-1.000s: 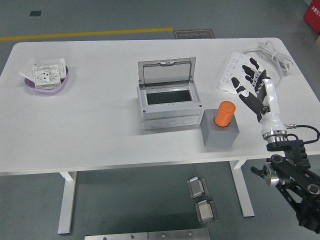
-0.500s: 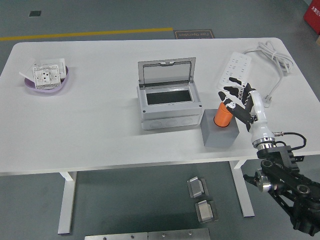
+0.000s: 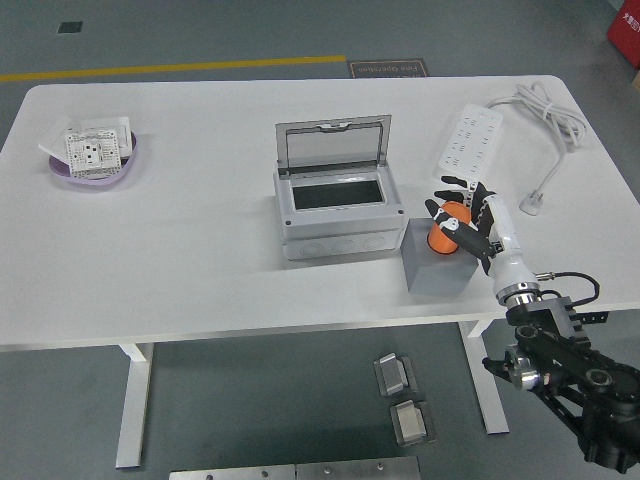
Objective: Pick up the cylinder from the cube,place it in the box,flap close box
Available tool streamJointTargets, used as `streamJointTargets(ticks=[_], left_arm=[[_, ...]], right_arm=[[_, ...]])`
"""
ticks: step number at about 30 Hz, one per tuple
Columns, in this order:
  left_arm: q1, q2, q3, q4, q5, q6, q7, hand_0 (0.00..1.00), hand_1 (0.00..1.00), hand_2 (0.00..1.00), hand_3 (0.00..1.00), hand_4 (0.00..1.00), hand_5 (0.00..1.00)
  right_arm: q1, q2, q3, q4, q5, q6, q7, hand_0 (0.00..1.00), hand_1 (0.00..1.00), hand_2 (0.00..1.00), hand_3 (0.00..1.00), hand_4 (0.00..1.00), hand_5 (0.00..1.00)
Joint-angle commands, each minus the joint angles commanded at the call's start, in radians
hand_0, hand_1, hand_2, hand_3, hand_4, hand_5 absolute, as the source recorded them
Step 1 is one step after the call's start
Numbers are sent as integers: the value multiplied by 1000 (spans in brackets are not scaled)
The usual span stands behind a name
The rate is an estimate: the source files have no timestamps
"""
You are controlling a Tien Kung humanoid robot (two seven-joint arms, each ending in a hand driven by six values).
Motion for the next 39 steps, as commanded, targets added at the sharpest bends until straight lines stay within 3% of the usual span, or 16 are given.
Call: streamJointTargets(ticks=[6, 7, 12, 13, 24, 25, 30, 31, 36, 37, 39], left_arm=[[-3, -1, 1, 0, -1, -1, 0, 623, 640, 605, 630, 681, 269], [-3, -1, 2, 0, -1, -1, 0, 623, 640, 604, 630, 681, 268], [-5, -2, 4, 0, -1, -1, 0, 623, 640, 604, 630, 681, 268], [-6, -3, 4, 0, -1, -2, 0, 625, 640, 604, 630, 681, 268], [-12, -6, 5, 1, -1, -1, -3, 622, 640, 605, 630, 681, 268], [-12, -6, 5, 1, -1, -1, -3, 619, 640, 605, 630, 679, 265], [-12, -8, 5, 1, -2, -1, -3, 619, 640, 605, 630, 679, 265], [-12, -8, 5, 1, -2, -1, -3, 618, 640, 605, 630, 679, 265], [-12, -9, 5, 1, -2, -1, -3, 618, 640, 605, 630, 679, 265], [-12, -9, 5, 1, -3, -1, -3, 620, 641, 606, 631, 679, 263], [-12, -9, 6, 2, -3, -1, -2, 620, 641, 606, 631, 679, 263]], right_arm=[[6, -1, -22, -10, -8, -3, -11, 737, 720, 621, 729, 812, 268], [6, -1, -25, -10, -9, -4, -13, 722, 718, 623, 731, 693, 112], [10, -2, -37, -14, -12, -7, -19, 722, 718, 623, 731, 693, 112], [11, -2, -38, -15, -12, -7, -19, 717, 726, 617, 731, 576, 6], [15, -4, -52, -25, 0, 3, -20, 701, 719, 606, 725, 532, 2], [14, -4, -52, -24, 3, 5, -20, 721, 696, 579, 673, 271, 2], [11, -4, -47, -17, 15, 12, -15, 721, 696, 579, 673, 271, 2], [11, -4, -45, -15, 16, 12, -15, 666, 634, 544, 582, 2, 2], [9, -6, -38, -4, 13, 6, -13, 666, 634, 544, 582, 2, 2], [8, -6, -37, -1, 12, 5, -12, 529, 535, 461, 376, 2, 2], [7, -6, -34, 4, 8, 2, -12, 529, 535, 461, 376, 2, 2]])
